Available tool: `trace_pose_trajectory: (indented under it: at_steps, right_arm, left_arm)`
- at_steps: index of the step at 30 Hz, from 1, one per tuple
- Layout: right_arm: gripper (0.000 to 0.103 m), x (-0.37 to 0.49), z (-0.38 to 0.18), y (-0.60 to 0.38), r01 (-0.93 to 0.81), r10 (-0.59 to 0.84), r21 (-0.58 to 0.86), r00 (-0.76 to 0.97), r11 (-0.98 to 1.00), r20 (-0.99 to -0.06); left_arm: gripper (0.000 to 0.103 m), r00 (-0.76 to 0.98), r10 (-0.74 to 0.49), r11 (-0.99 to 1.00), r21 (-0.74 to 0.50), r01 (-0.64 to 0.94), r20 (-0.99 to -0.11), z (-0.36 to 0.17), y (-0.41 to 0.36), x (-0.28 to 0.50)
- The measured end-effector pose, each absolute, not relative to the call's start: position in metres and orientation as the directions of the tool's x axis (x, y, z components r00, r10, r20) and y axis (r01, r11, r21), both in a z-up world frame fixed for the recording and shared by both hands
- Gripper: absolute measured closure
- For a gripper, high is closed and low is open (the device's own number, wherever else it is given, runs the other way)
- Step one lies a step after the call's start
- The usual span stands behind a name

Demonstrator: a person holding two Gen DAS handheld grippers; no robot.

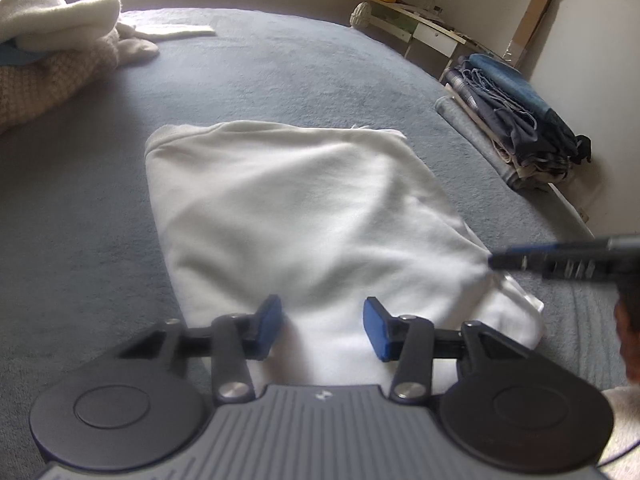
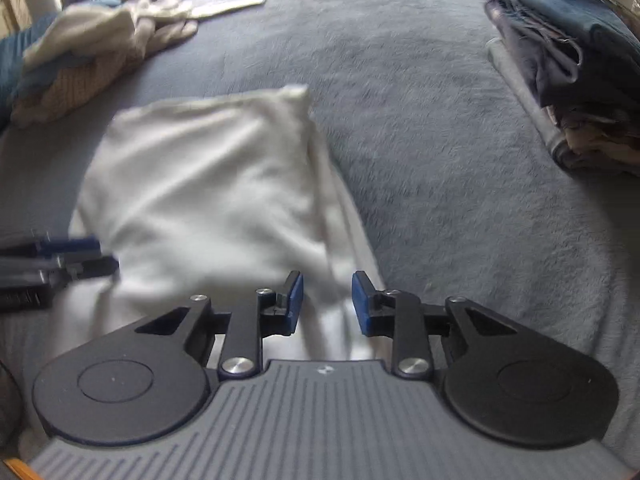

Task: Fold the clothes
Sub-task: 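Move both open grippers to the end of the folded white sweatshirt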

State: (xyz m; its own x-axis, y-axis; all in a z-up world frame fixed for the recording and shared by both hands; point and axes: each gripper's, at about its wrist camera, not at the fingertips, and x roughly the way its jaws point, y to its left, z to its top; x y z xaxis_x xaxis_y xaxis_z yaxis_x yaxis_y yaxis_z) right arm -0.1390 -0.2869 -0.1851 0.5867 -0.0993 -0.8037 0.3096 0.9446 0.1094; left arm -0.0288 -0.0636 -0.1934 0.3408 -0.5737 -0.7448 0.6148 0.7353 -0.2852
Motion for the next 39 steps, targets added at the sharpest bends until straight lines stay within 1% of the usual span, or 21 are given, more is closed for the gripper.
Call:
trace_pose_trajectory:
  at_steps: [2,5,8,9,11,12,13,14,16,17,18,20,21,24,25,26,29,31,32,33,39]
  right_arm:
    - [0.077,-0.129,-0.178,-0.286,0.266,-0.062,0.135,0.619,0.955,-0.783]
    - [0.077,-0.104,-0.180,-0.270,0.152,0.037,0.175,0.645,0.973,-0.763]
    - [0.078,-0.078,-0.197,-0.257,0.095,0.043,0.130,0.620,0.987,-0.783]
    - [0.078,-0.070,-0.201,-0.257,0.099,0.032,0.119,0.617,0.988,-0.786]
    - [0.078,-0.059,-0.201,-0.274,0.179,-0.017,0.124,0.631,0.976,-0.775]
    - [0.077,-0.056,-0.197,-0.285,0.215,-0.021,0.157,0.649,0.964,-0.761]
    - [0.077,-0.054,-0.192,-0.295,0.237,-0.016,0.192,0.669,0.952,-0.743]
    - [0.075,-0.053,-0.187,-0.304,0.251,-0.008,0.227,0.687,0.941,-0.726]
    - [0.069,-0.052,-0.188,-0.319,0.259,0.037,0.303,0.701,0.917,-0.712]
    - [0.059,-0.051,-0.190,-0.326,0.263,0.062,0.341,0.705,0.902,-0.707]
    - [0.052,-0.051,-0.192,-0.333,0.267,0.086,0.379,0.708,0.886,-0.701]
    - [0.049,-0.047,-0.203,-0.347,0.284,0.140,0.456,0.702,0.844,-0.698]
    - [0.045,-0.045,-0.211,-0.352,0.294,0.167,0.490,0.697,0.821,-0.697]
    - [0.042,-0.037,-0.232,-0.367,0.312,0.244,0.593,0.698,0.742,-0.673]
    - [0.041,-0.035,-0.238,-0.371,0.311,0.270,0.632,0.709,0.710,-0.652]
    - [0.036,-0.032,-0.242,-0.373,0.306,0.291,0.667,0.722,0.679,-0.627]
    - [0.033,-0.023,-0.251,-0.379,0.294,0.318,0.735,0.759,0.611,-0.568]
    - [0.029,-0.016,-0.255,-0.382,0.292,0.331,0.766,0.772,0.572,-0.542]
    - [0.023,-0.013,-0.257,-0.383,0.287,0.342,0.781,0.777,0.554,-0.528]
    - [0.019,-0.012,-0.257,-0.383,0.280,0.352,0.792,0.780,0.543,-0.517]
    - [0.020,-0.020,-0.258,-0.381,0.233,0.399,0.817,0.781,0.528,-0.481]
  left_arm:
    - [0.057,0.338,-0.573,0.737,-0.290,0.610,-0.746,-0.194,-0.064,-0.027]
    - [0.057,0.333,-0.575,0.737,-0.296,0.608,-0.747,-0.194,-0.063,-0.026]
    - [0.057,0.330,-0.582,0.734,-0.304,0.608,-0.743,-0.191,-0.061,-0.025]
    - [0.057,0.338,-0.588,0.734,-0.310,0.604,-0.735,-0.188,-0.058,-0.024]
    - [0.056,0.375,-0.595,0.746,-0.316,0.586,-0.711,-0.181,-0.047,-0.018]
    - [0.053,0.401,-0.595,0.758,-0.319,0.570,-0.697,-0.178,-0.039,-0.014]
    - [0.052,0.421,-0.590,0.770,-0.323,0.549,-0.689,-0.176,-0.033,-0.008]
    - [0.051,0.429,-0.578,0.785,-0.330,0.524,-0.694,-0.177,-0.027,0.000]
    - [0.050,0.421,-0.547,0.814,-0.341,0.471,-0.723,-0.183,-0.020,0.018]
    - [0.050,0.401,-0.532,0.823,-0.345,0.452,-0.746,-0.188,-0.019,0.025]
    - [0.050,0.376,-0.520,0.829,-0.348,0.437,-0.767,-0.193,-0.019,0.031]
    - [0.049,0.332,-0.502,0.838,-0.355,0.414,-0.799,-0.203,-0.020,0.041]
    - [0.046,0.327,-0.502,0.838,-0.356,0.414,-0.801,-0.204,-0.022,0.042]
    - [0.040,0.328,-0.485,0.840,-0.327,0.434,-0.810,-0.204,-0.030,0.037]
    - [0.039,0.330,-0.476,0.841,-0.312,0.442,-0.816,-0.204,-0.033,0.036]
    - [0.038,0.330,-0.467,0.842,-0.298,0.451,-0.820,-0.204,-0.036,0.034]
    - [0.037,0.326,-0.446,0.841,-0.267,0.470,-0.833,-0.203,-0.041,0.034]
    - [0.037,0.321,-0.441,0.842,-0.261,0.472,-0.838,-0.203,-0.042,0.035]
    - [0.037,0.322,-0.438,0.842,-0.257,0.474,-0.840,-0.203,-0.043,0.035]
    - [0.037,0.323,-0.435,0.842,-0.252,0.477,-0.841,-0.203,-0.044,0.035]
    - [0.037,0.332,-0.416,0.845,-0.225,0.486,-0.846,-0.201,-0.049,0.033]
